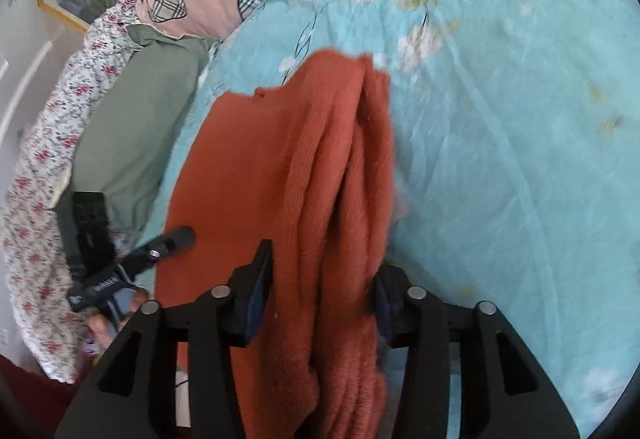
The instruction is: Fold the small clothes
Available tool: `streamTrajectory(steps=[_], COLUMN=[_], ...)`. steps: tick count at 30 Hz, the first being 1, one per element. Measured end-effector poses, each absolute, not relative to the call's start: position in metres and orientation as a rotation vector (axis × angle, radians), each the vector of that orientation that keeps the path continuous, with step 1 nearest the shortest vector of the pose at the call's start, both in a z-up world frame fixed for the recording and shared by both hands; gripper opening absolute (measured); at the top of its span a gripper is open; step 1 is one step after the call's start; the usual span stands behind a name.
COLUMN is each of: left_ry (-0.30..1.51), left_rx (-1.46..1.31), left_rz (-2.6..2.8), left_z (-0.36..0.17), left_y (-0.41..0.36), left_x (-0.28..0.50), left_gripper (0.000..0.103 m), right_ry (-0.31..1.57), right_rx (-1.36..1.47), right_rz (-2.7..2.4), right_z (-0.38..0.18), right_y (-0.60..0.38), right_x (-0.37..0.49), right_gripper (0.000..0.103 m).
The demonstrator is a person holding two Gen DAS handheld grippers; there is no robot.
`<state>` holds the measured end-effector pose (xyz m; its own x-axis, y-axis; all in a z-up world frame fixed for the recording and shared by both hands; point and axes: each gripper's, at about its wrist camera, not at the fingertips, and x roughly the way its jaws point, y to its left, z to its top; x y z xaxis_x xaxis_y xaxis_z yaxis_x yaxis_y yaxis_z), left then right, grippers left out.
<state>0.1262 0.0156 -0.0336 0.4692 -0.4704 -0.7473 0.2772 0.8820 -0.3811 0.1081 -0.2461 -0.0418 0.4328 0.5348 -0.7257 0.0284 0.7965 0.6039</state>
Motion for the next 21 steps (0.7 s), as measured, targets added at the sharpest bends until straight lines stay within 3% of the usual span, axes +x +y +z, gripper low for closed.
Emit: streamTrajectory(steps=[7,10,11,12,13,19,21], left_ry=[0.934,0.933,0.941,0.945,0.947,0.914,0.907], left_rx=[-0.28,-0.292,-0.299,-0.3,-0.297,-0.233,-0.204], left_rz=[-0.392,-0.359,-0.351,-0.346,-0.341,-0.325,-0.33], left_z=[-0.021,-0.023,-0.025,-0.026,-0.027,-0.021,-0.021], left_y=[0.039,0.045,0.044,0.043,0.042,0.031,0.024], left_x=[0.15,0.164,0.171,0.175,0.178,0.18,0.179], left_gripper=[0.069,0.069,0.069,0.069,0.069,0.063,0.063], right_ry=[0.976,1.023,1.049,1.072,1.092,0.756,0.764], right_rx=[0.548,0.509,0.497,0.49,0.486,0.527,0.509], right_rz=[0.315,0.306,0.301,0.295,0.306,0.414,0.378], right_z=[-0.01,-0.02,-0.025,-0.03,-0.034,0.029,0.025], right_y=[-0.263,-0.256,-0.253,-0.25,-0.246,-0.261,-0.263], right_x=[0.161,0.197,0.205,0.211,0.216,0.17,0.164], right_gripper=[0.047,0.045,0.036,0.017,0.01,0.008,0.008])
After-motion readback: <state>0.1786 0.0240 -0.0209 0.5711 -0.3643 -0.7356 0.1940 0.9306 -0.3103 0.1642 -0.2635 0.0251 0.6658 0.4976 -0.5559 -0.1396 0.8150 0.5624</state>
